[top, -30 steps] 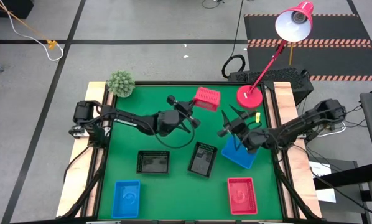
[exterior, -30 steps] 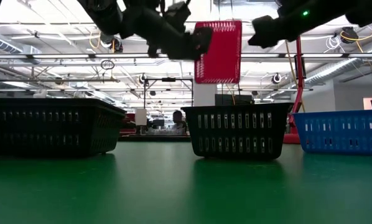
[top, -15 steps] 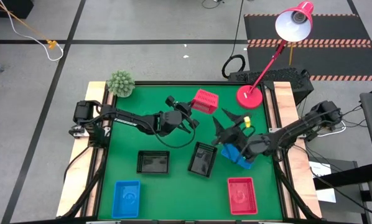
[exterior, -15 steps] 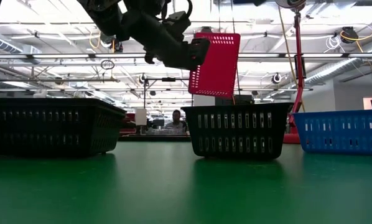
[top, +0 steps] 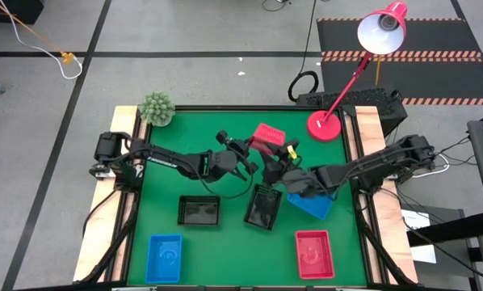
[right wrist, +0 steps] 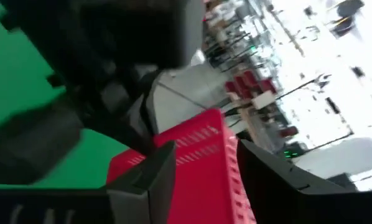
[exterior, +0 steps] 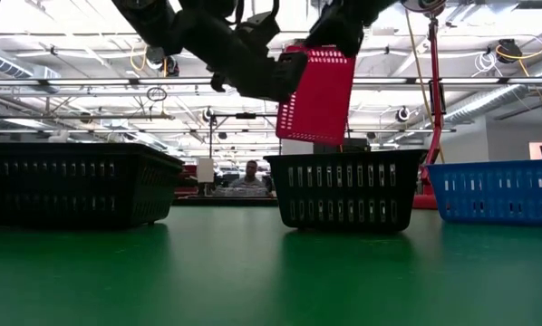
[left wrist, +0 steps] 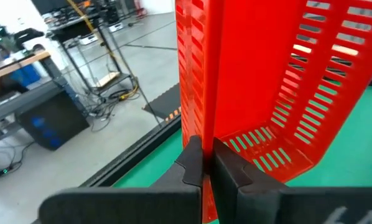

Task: Stack baskets by color
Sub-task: Stack the top red bin on the bottom stacked red bins

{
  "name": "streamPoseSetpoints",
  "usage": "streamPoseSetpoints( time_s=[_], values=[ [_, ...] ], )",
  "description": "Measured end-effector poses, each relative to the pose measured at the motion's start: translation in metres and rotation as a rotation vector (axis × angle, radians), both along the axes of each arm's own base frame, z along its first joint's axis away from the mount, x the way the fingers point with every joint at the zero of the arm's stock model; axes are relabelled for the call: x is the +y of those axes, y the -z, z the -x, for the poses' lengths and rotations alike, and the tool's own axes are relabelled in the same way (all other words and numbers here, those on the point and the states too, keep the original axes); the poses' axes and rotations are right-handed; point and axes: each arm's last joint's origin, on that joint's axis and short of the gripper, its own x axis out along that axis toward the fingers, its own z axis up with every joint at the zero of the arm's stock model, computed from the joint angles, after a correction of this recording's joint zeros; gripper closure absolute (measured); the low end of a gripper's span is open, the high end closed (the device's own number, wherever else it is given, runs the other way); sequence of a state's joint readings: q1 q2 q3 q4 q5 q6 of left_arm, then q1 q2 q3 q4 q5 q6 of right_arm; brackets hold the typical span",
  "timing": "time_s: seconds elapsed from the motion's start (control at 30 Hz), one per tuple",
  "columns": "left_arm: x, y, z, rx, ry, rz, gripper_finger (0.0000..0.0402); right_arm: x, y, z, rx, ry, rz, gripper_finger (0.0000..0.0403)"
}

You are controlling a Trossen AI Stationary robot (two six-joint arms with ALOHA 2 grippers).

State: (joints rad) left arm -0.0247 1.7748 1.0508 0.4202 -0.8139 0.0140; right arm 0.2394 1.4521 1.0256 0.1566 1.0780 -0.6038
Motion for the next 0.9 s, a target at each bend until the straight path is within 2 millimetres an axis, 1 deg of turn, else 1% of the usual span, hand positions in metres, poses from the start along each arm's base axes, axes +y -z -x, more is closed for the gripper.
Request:
streamPoseSetpoints(
  time_s=[0.17, 0.27, 0.37, 0.47, 0.57, 0.7, 0.77, 0.83, 0.9],
  values=[
    [-0.011, 0.0, 0.0, -0.001, 0.03, 0.001, 0.039, -0.009, 0.005, 0.001, 0.022, 0.033, -0.022, 0.0253],
    [-0.014, 0.0, 0.0, -0.001, 0.037, 0.0, 0.0393, -0.012, 0.005, 0.0, 0.023, 0.046, -0.019, 0.0261],
    [-0.016, 0.0, 0.0, -0.002, 0.042, 0.0, 0.0394, -0.014, 0.004, 0.001, 0.019, 0.073, -0.011, 0.0277],
    [-0.017, 0.0, 0.0, -0.014, 0.04, 0.013, 0.0387, -0.015, 0.004, 0.002, 0.018, 0.116, 0.007, 0.0305],
    [-0.017, 0.0, 0.0, -0.024, 0.038, 0.02, 0.0375, -0.015, 0.004, 0.002, 0.019, 0.125, 0.012, 0.0343],
    [-0.018, 0.0, 0.0, -0.025, 0.042, 0.023, 0.0379, -0.016, 0.005, 0.002, 0.027, 0.136, 0.019, 0.0391],
    [-0.02, 0.0, 0.0, -0.025, 0.048, 0.024, 0.0383, -0.016, 0.005, 0.003, 0.028, 0.137, 0.02, 0.0396],
    [-0.024, 0.0, 0.0, -0.024, 0.057, 0.024, 0.0383, -0.017, 0.005, 0.002, 0.015, 0.139, 0.009, 0.0392],
    [-0.029, 0.0, 0.0, -0.023, 0.07, 0.024, 0.0373, -0.017, 0.006, 0.002, 0.006, 0.139, -0.002, 0.0391]
  ],
)
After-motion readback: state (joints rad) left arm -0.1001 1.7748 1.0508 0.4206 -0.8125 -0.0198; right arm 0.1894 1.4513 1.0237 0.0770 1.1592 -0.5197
